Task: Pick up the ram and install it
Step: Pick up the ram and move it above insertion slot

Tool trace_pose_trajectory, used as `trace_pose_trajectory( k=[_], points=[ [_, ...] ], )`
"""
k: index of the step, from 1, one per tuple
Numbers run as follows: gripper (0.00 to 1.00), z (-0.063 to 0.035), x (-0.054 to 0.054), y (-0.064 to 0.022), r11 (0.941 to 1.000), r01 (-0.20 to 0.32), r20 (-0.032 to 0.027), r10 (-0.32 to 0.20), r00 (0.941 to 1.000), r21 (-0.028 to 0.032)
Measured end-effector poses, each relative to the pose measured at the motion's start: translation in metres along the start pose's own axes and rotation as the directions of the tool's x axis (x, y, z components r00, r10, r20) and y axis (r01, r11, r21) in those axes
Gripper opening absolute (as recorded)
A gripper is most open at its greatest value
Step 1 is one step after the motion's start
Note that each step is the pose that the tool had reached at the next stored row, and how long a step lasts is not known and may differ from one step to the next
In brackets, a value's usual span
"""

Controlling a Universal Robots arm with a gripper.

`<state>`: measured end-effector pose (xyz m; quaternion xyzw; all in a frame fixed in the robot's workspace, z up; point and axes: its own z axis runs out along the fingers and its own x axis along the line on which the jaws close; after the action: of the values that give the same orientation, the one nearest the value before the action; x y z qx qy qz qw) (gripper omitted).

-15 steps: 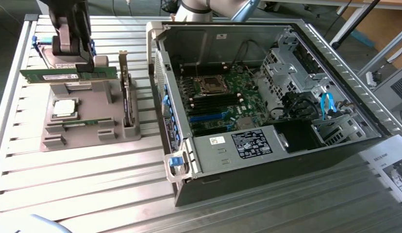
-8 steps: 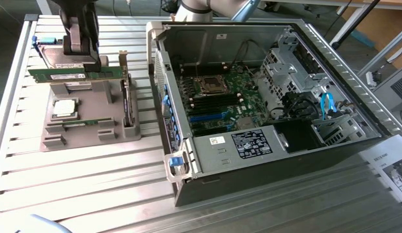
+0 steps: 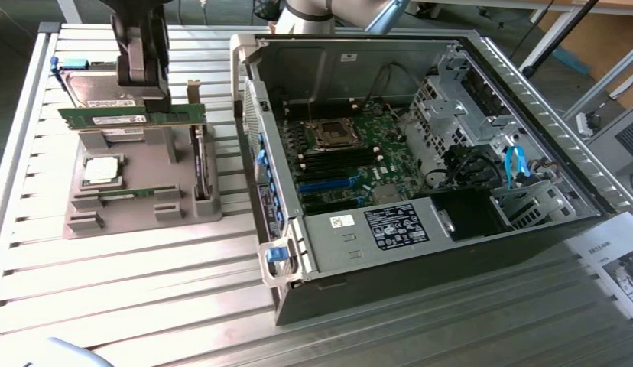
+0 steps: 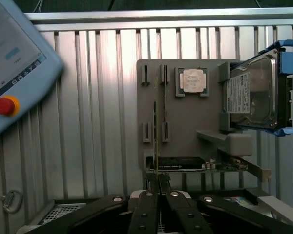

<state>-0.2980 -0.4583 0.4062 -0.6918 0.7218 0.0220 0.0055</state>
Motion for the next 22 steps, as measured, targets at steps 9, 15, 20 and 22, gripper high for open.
trace_pose_trajectory(
  k=[9, 15, 20, 22],
  points=[
    [0.12, -0.0003, -0.001, -0.0141, 1.0000, 0.000, 0.0000, 0.000, 1.0000, 0.0000],
    [0.12, -0.0005, -0.001, -0.0236, 1.0000, 0.000, 0.0001, 0.000, 1.0000, 0.0000],
    [0.12, -0.0007, -0.001, -0.0317, 1.0000, 0.000, 0.0001, 0.000, 1.0000, 0.0001],
    [0.12, -0.0008, -0.002, -0.0352, 1.0000, 0.000, 0.0000, 0.000, 1.0000, 0.0000]
  ],
)
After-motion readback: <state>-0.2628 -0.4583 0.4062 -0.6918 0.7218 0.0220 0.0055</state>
